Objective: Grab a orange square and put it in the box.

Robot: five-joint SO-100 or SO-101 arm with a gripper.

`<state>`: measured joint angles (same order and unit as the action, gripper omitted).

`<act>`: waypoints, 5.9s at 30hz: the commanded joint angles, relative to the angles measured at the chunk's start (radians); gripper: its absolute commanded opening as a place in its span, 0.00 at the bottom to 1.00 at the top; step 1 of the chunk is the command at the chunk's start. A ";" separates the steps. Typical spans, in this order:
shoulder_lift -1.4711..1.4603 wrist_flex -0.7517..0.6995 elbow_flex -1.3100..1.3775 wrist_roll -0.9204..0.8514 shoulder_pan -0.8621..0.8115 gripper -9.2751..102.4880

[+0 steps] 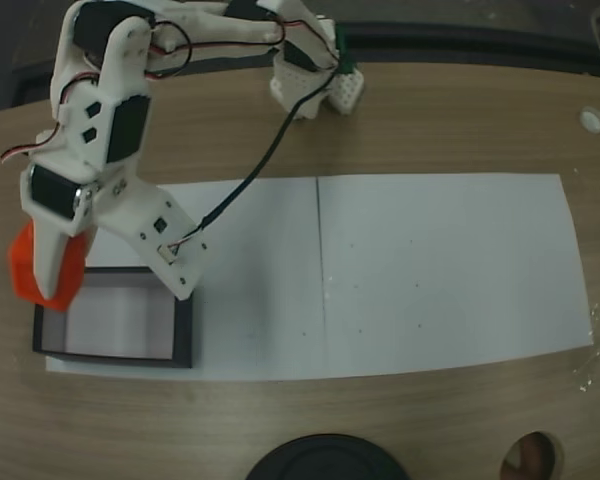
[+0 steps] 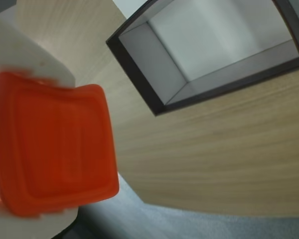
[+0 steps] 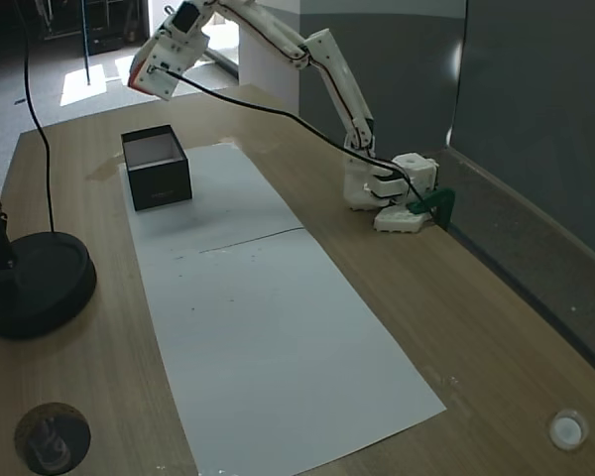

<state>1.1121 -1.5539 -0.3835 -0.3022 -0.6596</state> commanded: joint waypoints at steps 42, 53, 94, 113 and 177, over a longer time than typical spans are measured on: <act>-0.356 0.089 0.067 0.052 -0.031 0.35; -0.279 -0.049 0.285 0.061 -0.017 0.24; 1.054 -0.072 -0.930 0.345 0.615 0.08; 1.796 0.396 -1.818 0.268 0.614 0.08; 2.362 0.262 -2.615 0.350 0.620 0.08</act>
<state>3.4530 -1.2839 -3.0526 0.0491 -0.0399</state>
